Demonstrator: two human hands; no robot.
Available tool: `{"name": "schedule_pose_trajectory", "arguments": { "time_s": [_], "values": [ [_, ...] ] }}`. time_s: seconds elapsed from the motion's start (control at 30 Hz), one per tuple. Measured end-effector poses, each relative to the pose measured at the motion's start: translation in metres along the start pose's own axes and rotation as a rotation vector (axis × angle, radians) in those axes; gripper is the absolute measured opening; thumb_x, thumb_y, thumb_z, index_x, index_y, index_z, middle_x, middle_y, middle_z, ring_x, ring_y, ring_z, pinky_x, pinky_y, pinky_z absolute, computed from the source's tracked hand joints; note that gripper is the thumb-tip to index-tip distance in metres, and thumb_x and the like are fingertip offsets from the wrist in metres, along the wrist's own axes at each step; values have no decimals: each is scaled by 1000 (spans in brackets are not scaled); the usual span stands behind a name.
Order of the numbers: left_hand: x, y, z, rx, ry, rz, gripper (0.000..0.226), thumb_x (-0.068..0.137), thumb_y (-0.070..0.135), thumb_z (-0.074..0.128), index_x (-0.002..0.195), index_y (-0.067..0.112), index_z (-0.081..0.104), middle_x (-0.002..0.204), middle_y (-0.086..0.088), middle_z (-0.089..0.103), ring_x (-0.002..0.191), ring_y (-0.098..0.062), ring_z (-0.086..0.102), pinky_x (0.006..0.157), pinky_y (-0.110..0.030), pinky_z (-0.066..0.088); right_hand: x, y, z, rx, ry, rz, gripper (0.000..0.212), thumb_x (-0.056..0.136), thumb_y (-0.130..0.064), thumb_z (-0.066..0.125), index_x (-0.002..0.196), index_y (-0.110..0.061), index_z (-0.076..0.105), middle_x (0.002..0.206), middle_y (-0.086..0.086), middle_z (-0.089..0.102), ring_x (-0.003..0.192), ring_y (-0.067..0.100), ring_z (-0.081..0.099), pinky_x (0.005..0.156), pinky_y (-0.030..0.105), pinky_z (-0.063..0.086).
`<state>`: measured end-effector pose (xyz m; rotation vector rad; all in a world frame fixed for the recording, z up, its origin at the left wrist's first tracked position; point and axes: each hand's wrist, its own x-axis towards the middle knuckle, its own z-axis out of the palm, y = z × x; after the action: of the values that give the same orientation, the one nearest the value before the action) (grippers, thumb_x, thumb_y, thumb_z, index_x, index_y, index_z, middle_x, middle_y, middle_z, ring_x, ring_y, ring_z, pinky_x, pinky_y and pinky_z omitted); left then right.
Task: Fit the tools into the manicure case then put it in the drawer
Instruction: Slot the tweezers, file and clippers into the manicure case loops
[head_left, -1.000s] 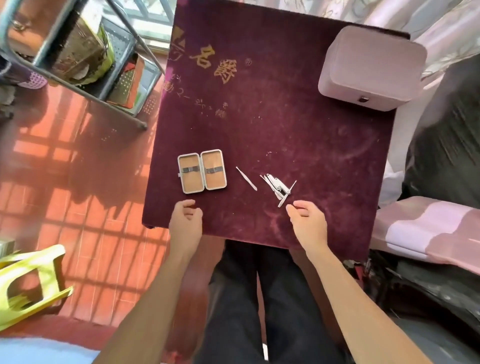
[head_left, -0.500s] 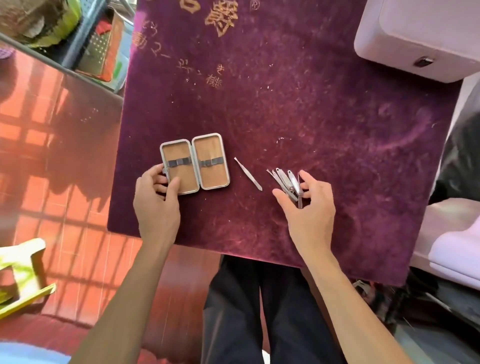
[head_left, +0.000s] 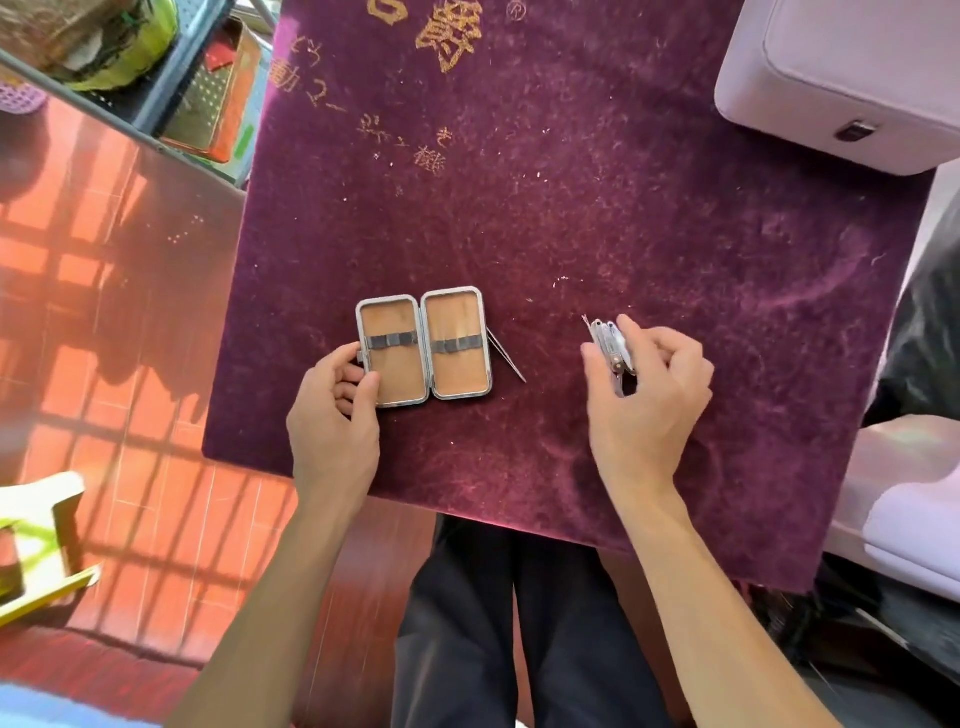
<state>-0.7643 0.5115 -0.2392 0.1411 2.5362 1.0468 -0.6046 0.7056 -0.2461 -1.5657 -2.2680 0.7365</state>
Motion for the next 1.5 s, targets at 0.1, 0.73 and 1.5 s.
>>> {"name": "schedule_pose_trajectory", "arguments": {
  "time_s": [0.1,0.73,1.5],
  "values": [
    [-2,1,-1,17,4,-4,32,98,18,63,128,27,64,101,6,66,84,-4,61,76,-6,48,-13,-28,10,-13,-80,-181,31,87,-30,86,116,-20,83,102,3,68,97,24,61,90,29,32],
    [-12,11,9,-3,-43,23,32,97,16,66,128,24,66,100,4,67,79,6,59,72,-2,46,-13,-3,-2,-103,-73,-33,15,88,-20,82,74,-18,76,75,-2,59,75,19,48,72,32,32],
    [-13,21,25,-31,-104,62,43,94,16,68,131,34,57,92,10,66,77,0,62,71,-4,48,40,-3,-18,-117,-280,-180,17,97,-29,76,112,-29,84,85,-6,57,70,19,59,62,30,41]
  ]
}}
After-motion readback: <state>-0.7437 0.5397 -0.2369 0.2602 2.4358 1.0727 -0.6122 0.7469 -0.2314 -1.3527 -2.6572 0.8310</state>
